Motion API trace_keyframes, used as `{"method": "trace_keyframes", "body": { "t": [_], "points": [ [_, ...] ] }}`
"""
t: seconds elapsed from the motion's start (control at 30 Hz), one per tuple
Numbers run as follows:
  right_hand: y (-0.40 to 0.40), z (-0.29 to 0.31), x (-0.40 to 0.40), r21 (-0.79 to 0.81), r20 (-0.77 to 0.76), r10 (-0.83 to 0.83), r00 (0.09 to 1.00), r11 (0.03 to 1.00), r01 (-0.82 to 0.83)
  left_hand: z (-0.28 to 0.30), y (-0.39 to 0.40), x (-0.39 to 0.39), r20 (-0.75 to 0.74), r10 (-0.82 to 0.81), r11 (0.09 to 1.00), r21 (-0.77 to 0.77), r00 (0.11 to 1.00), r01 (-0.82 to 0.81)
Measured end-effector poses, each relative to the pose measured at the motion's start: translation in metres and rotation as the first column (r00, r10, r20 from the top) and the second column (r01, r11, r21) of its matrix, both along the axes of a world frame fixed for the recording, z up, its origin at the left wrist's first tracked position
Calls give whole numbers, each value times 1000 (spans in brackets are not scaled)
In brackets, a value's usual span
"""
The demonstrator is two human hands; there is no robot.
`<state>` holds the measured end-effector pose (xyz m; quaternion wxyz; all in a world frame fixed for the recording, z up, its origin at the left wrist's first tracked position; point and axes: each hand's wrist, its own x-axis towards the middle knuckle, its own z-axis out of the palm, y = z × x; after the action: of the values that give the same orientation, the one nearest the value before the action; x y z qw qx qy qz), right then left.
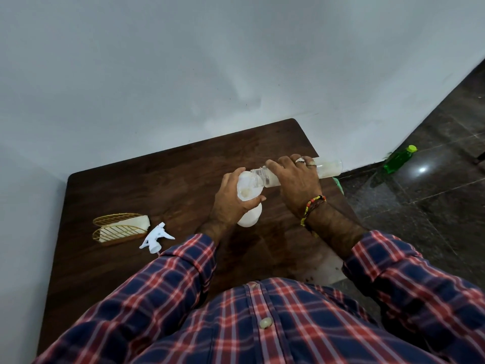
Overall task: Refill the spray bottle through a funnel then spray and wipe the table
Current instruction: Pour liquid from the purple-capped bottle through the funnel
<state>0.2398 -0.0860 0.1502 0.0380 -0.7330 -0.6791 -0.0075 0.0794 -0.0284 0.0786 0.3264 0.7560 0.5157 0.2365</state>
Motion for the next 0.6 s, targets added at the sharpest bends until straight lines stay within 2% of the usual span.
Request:
{"method": "trace_keyframes", "body": {
  "t": [0.4,0.6],
  "points": [
    [3,-7,1,26,15,-7,1000,1000,7,0,1,1,0,17,1000,3,1000,-17],
    [5,-13,3,94,27,-13,1000,995,11,1,0,1,4,17,1000,22,1000,-17]
  ]
}}
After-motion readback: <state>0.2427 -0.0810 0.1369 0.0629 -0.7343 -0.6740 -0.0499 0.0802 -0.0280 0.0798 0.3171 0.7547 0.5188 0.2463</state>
